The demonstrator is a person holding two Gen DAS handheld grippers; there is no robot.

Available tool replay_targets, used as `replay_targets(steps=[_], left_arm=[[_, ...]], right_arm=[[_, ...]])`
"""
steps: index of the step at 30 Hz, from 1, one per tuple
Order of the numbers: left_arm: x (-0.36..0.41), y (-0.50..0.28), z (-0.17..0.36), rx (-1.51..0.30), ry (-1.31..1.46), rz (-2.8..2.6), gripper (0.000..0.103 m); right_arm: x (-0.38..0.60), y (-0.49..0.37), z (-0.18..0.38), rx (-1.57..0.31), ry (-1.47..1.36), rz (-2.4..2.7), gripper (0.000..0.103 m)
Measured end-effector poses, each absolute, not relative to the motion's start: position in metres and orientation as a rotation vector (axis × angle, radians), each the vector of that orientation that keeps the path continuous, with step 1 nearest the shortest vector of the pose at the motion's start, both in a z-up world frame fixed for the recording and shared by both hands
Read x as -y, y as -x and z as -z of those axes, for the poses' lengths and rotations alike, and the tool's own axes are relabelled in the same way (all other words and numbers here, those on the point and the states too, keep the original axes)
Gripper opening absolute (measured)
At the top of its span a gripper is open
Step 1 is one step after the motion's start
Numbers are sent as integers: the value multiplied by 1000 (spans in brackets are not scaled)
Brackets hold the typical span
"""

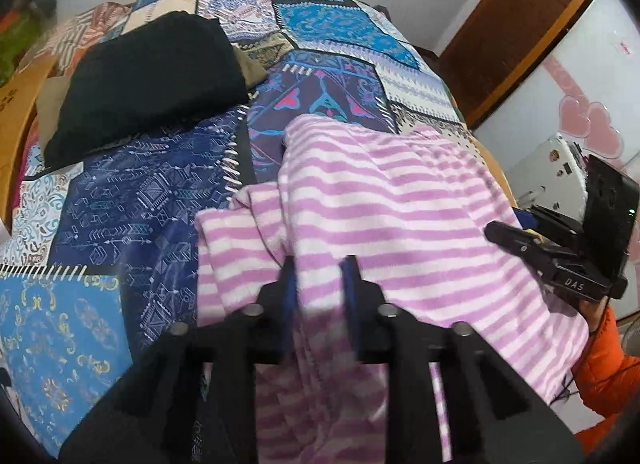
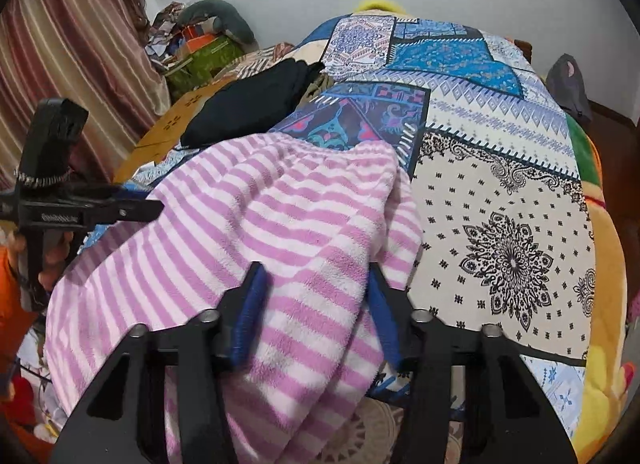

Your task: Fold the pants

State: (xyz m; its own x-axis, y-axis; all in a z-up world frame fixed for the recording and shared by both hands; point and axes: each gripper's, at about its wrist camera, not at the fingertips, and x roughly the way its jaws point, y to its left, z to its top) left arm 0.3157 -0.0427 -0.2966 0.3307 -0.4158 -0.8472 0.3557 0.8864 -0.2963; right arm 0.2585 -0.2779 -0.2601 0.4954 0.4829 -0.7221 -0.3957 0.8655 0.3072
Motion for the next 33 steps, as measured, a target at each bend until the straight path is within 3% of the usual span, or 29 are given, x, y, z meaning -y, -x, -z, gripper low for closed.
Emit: replay_targets(steps=[2, 3, 8, 11, 17, 20, 22, 24, 25, 26, 28, 33], left_arm=[[43, -316, 294, -1108, 59, 510, 11], [43, -316, 293, -1103, 57, 509, 10], [35, -314, 278, -1047, 30, 478, 7], [23, -316, 266, -1000, 24, 422, 1], [-3, -318, 259, -1018, 54, 377, 2], [-3, -302, 249, -1005, 42, 414, 9], [-1, -290, 246, -1005, 28, 436, 29], [3, -278, 246, -1010, 21, 453, 43], [4, -271, 248, -1015, 20, 459, 46], [4, -265, 251, -1025, 20, 464, 46], [4, -256, 261, -1055, 30, 472, 47], [-3, -237, 285, -1108, 81, 483, 47]], right_arm=[[278, -259, 255, -885, -94, -533, 15], [277, -259, 253, -879, -91, -540, 11], [266, -257, 244, -817, -3, -549, 7], [261, -261, 243, -800, 57, -520, 6], [269, -271, 253, -869, 75, -478, 6], [279, -263, 240, -867, 25, -466, 8], [286, -255, 231, -866, -16, -467, 11], [291, -244, 223, -860, -33, -464, 23], [291, -236, 218, -849, -32, -462, 34], [291, -229, 215, -840, -29, -460, 44], [289, -214, 213, -835, -25, -467, 50], [280, -191, 227, -899, -57, -513, 50]])
